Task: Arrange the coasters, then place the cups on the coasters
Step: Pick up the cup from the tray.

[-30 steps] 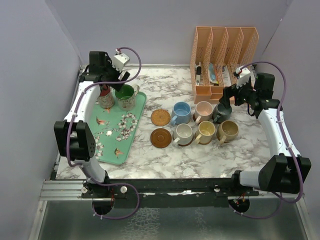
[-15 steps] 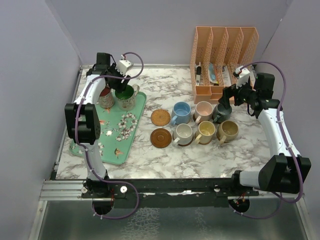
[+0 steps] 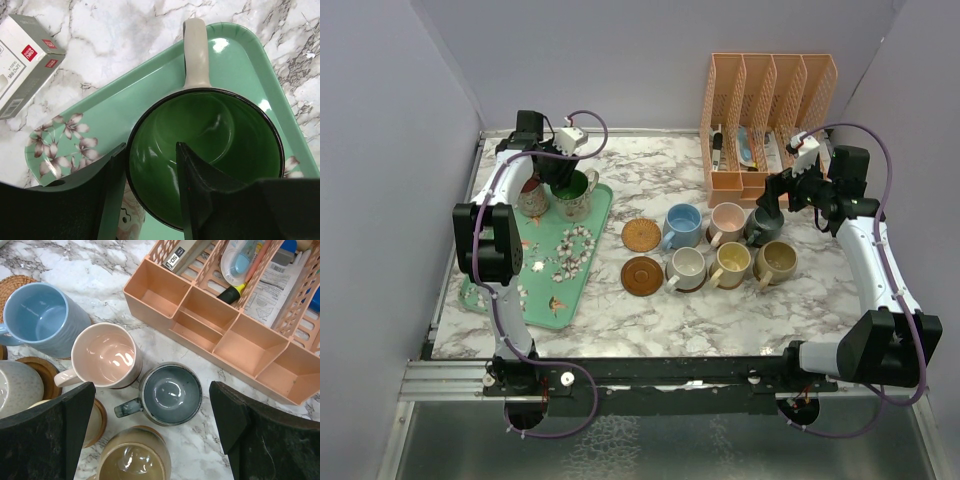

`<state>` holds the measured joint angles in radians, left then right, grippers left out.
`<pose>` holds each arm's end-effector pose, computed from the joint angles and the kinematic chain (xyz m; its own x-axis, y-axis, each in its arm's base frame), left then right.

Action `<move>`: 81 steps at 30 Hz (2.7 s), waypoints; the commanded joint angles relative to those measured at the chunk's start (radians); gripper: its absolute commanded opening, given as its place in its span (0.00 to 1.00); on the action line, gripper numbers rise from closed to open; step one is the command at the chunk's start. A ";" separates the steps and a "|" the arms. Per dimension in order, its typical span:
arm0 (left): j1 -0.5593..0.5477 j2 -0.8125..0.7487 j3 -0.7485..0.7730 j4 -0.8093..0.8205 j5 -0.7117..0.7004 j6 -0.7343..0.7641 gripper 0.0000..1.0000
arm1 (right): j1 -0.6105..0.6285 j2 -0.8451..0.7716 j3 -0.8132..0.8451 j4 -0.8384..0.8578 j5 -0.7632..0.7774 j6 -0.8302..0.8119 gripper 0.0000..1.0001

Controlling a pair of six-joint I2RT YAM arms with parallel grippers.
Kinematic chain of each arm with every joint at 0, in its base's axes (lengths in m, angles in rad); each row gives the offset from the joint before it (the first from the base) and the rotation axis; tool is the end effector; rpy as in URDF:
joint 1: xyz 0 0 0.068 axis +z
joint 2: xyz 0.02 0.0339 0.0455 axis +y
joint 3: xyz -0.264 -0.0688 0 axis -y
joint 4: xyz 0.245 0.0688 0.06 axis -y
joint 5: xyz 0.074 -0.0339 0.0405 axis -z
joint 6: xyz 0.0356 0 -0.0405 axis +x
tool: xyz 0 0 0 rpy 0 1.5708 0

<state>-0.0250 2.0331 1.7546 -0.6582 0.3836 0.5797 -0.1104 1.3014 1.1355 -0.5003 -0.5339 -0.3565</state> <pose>0.4527 -0.0246 0.2539 -0.5397 0.5216 -0.6608 0.6460 0.7599 0.0723 0.2838 -0.0132 0.3220 -0.4699 -0.2502 -0.8465 -0.4981 0.8669 0.0204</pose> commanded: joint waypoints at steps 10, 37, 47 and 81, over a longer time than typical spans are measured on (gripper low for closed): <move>-0.032 -0.104 -0.141 -0.075 -0.006 -0.168 0.46 | 0.003 -0.006 -0.006 0.007 -0.044 -0.009 0.98; -0.047 -0.580 -0.518 -0.082 0.012 -0.133 0.66 | 0.003 0.009 -0.003 -0.004 -0.076 -0.004 0.98; -0.047 -0.554 -0.416 -0.039 0.048 0.187 0.78 | 0.003 0.002 -0.006 -0.003 -0.078 -0.004 0.98; -0.151 -0.095 -0.096 -0.403 0.073 0.745 0.53 | 0.003 0.040 -0.016 -0.003 -0.071 -0.010 0.98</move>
<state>-0.1806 1.9255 1.6264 -0.9974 0.5133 1.3529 -0.1104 1.3327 1.1259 -0.5076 -0.5861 -0.3569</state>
